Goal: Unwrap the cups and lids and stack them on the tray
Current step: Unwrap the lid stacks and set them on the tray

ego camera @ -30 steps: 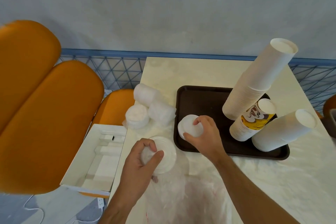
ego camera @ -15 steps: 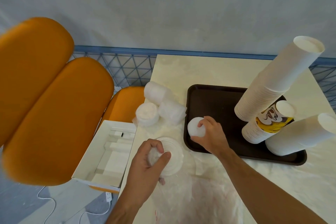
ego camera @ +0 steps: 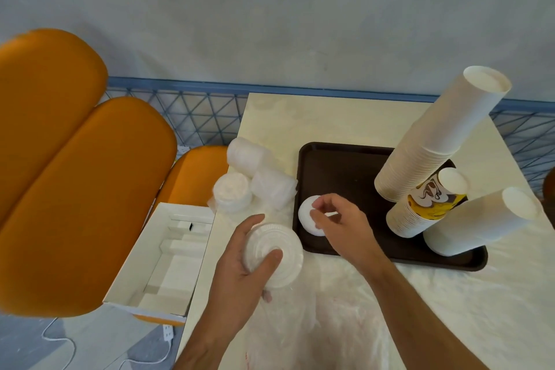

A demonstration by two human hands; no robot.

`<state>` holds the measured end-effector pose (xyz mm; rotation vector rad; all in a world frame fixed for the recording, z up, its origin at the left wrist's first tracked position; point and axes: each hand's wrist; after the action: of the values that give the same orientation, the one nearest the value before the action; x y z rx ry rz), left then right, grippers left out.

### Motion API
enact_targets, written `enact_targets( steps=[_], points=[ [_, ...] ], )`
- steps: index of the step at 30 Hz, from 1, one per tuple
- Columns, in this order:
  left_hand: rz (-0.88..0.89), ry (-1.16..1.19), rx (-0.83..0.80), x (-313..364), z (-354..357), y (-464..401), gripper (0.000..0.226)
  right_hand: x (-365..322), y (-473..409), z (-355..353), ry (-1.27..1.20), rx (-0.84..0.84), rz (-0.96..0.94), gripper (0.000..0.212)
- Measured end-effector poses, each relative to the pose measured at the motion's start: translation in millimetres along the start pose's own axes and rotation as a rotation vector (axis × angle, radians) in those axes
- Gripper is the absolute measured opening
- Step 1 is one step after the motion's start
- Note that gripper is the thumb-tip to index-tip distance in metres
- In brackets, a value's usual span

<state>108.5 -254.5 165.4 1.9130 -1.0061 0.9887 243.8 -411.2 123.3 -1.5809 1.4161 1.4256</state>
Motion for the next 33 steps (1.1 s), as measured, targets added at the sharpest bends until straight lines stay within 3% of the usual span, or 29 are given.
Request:
enact_targets(
  steps=[7,19,33],
  points=[
    [0.092,-0.027,-0.041,6,13,-2,0.044,-37,55,-5,-0.101,-0.126,-0.059,0.014],
    [0.102,-0.112,-0.019,14,31,0,0.036,-43,73,-22,-0.145,-0.061,0.031,0.014],
    [0.139,-0.179,0.023,19,37,3,0.031,-48,82,-22,-0.11,0.063,-0.001,0.023]
  ],
)
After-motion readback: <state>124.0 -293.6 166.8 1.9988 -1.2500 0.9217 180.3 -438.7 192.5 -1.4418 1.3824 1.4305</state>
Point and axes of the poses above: each hand's wrist, its own y-axis away from the middle knuckle, its own z-axis out of the palm, x = y × z, and after that the axes turned 15 degrees about -y, right-handed
